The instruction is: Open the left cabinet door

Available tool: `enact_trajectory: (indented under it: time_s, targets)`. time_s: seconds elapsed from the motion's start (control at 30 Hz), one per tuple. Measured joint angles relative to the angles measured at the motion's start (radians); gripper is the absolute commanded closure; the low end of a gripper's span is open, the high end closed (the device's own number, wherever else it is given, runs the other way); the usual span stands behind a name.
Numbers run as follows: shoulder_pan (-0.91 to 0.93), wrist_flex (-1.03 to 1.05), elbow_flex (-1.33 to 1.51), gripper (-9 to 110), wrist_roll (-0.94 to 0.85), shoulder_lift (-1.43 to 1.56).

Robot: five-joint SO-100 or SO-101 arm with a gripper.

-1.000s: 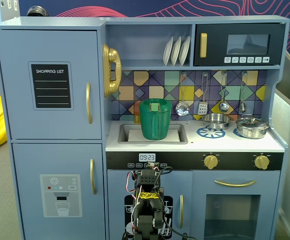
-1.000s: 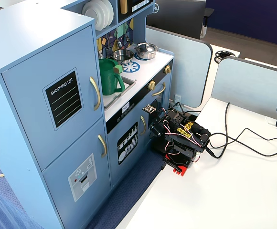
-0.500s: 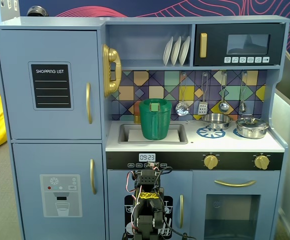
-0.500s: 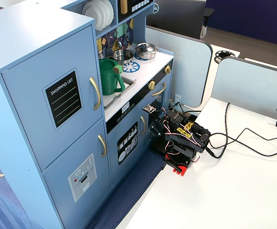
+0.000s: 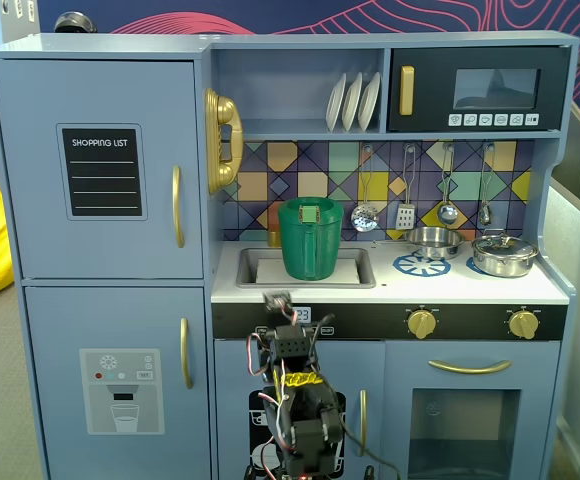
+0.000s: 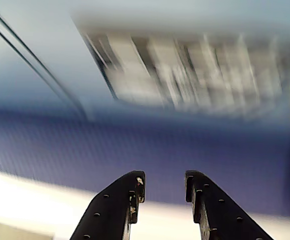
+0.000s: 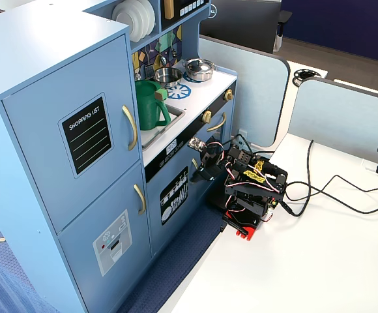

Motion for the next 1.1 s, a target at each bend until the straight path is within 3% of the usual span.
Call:
enact_trajectory:
  time_s: [0.37, 0.63, 1.1]
  targets:
    - [-0.209, -0.305, -0.405, 97, -0.021, -0.270]
    - [-0.284, -0.644, -0.595, 94, -0.055, -0.460]
    - [-0.370, -0.838, -0.723, 83, 0.000, -0.611]
